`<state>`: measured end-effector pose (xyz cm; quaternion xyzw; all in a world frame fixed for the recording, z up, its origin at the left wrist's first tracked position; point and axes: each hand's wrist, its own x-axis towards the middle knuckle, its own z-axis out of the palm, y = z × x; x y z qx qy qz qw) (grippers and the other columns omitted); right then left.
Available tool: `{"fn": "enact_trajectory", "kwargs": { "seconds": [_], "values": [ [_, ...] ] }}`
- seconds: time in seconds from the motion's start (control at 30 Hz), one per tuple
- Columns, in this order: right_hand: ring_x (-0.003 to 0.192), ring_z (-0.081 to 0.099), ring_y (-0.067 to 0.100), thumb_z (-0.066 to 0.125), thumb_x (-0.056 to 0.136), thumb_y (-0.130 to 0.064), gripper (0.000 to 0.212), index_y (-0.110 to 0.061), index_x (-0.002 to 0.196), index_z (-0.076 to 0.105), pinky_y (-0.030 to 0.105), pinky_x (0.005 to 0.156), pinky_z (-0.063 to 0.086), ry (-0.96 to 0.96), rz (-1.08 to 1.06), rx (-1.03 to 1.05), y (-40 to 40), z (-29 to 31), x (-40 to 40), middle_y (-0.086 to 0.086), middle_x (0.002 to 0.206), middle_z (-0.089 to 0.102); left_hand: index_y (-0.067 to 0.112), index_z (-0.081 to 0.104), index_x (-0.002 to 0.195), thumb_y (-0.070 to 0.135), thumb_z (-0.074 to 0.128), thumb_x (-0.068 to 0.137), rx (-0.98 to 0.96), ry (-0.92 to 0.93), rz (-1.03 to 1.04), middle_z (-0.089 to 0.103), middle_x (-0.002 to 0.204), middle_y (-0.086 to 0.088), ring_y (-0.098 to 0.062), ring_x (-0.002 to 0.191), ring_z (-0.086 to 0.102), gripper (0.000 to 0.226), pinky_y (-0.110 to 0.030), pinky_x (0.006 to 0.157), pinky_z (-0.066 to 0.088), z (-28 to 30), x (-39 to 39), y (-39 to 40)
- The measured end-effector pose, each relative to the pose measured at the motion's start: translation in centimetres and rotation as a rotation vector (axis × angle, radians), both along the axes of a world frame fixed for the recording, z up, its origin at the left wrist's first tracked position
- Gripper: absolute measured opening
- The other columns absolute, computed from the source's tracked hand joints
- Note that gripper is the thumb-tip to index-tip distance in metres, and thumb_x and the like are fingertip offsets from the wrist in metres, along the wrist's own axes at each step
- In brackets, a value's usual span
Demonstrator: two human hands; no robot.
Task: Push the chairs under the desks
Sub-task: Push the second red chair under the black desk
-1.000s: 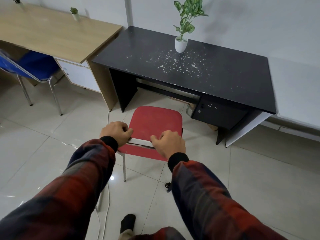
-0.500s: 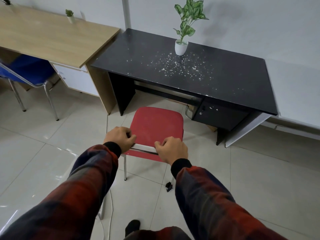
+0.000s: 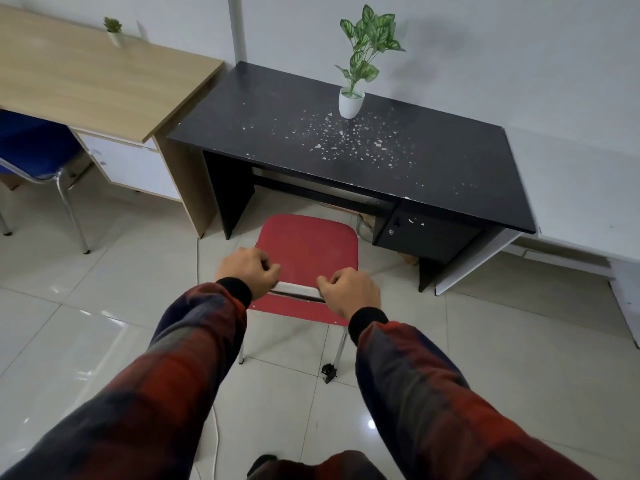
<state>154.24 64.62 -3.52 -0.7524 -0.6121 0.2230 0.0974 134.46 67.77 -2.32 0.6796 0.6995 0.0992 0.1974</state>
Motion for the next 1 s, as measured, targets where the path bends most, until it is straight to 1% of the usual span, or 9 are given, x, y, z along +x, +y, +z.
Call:
{"fn": "enact_trajectory", "kwargs": {
  "seconds": [0.23,0.37,0.53,0.57,0.63,0.73,0.83,0.9,1.0],
  "values": [
    [0.058,0.059,0.017,0.046,0.088,-0.054,0.050,-0.013,0.072,0.069,0.033,0.064,0.057,0.021,-0.024,-0.014,0.0,0.1,-5.0,0.000,0.064,0.065,0.017,0.055,0.052,0.034,0.057,0.083,0.012,0.017,-0.021,0.055,0.055,0.003,-0.019,0.058,0.052,0.035,-0.026,0.055,0.036,0.3,-4.7,1.7],
    [0.053,0.051,0.015,0.047,0.088,-0.051,0.048,-0.010,0.075,0.069,0.029,0.055,0.043,0.035,-0.015,-0.008,-0.1,-0.3,-7.8,0.003,0.068,0.067,0.019,0.054,0.051,0.032,0.057,0.082,0.011,0.031,-0.005,0.053,0.052,0.005,-0.020,0.056,0.052,0.035,-0.025,0.051,0.033,-0.1,-7.4,2.1],
    [0.057,0.059,0.018,0.046,0.084,-0.058,0.052,-0.013,0.070,0.068,0.036,0.062,0.058,0.046,-0.016,-0.004,0.7,-0.3,-6.1,-0.003,0.061,0.062,0.017,0.055,0.053,0.034,0.057,0.084,0.026,-0.005,0.020,0.052,0.052,0.004,-0.019,0.055,0.051,0.035,-0.025,0.053,0.037,0.0,-5.6,2.0],
    [0.055,0.056,0.016,0.048,0.087,-0.057,0.051,-0.013,0.070,0.069,0.034,0.060,0.057,0.041,-0.010,-0.013,0.9,-0.2,-4.8,-0.004,0.059,0.059,0.017,0.055,0.054,0.035,0.056,0.084,0.027,-0.019,0.017,0.052,0.053,0.004,-0.020,0.056,0.052,0.036,-0.026,0.054,0.037,0.0,-4.4,1.9],
    [0.053,0.051,0.014,0.052,0.092,-0.052,0.047,-0.014,0.068,0.068,0.026,0.052,0.046,0.026,-0.004,-0.028,1.5,0.2,-2.3,-0.004,0.057,0.055,0.017,0.056,0.057,0.039,0.053,0.085,0.017,-0.041,0.009,0.052,0.054,0.004,-0.019,0.056,0.051,0.036,-0.026,0.053,0.036,-0.1,-2.1,1.7],
    [0.055,0.052,0.014,0.053,0.094,-0.051,0.045,-0.018,0.067,0.067,0.024,0.051,0.037,-0.004,-0.036,-0.020,2.5,0.5,-0.8,-0.004,0.058,0.057,0.018,0.053,0.056,0.042,0.052,0.084,0.015,-0.044,-0.028,0.052,0.055,0.005,-0.017,0.056,0.051,0.037,-0.026,0.051,0.034,-0.2,-0.9,2.9],
    [0.059,0.058,0.016,0.051,0.093,-0.054,0.047,-0.017,0.070,0.070,0.027,0.057,0.047,-0.034,-0.063,-0.020,3.3,0.1,-2.3,-0.003,0.060,0.060,0.017,0.052,0.055,0.039,0.053,0.083,0.007,-0.043,-0.072,0.052,0.054,0.003,-0.017,0.055,0.050,0.036,-0.025,0.048,0.031,-0.3,-2.1,4.4],
    [0.062,0.063,0.019,0.050,0.092,-0.054,0.050,-0.014,0.071,0.071,0.032,0.063,0.057,-0.024,-0.071,-0.007,3.7,0.0,-3.5,0.001,0.063,0.065,0.015,0.052,0.053,0.038,0.054,0.082,0.026,-0.038,-0.076,0.052,0.053,0.002,-0.021,0.056,0.051,0.037,-0.025,0.051,0.034,-0.4,-3.2,5.1],
    [0.060,0.063,0.019,0.049,0.091,-0.054,0.051,-0.013,0.072,0.072,0.034,0.065,0.059,-0.013,-0.064,0.005,4.6,-0.3,-5.7,0.002,0.063,0.066,0.016,0.052,0.053,0.037,0.055,0.082,0.035,0.008,-0.077,0.051,0.053,0.004,-0.022,0.058,0.052,0.036,-0.027,0.058,0.036,-0.5,-5.2,6.8]
  ]
}}
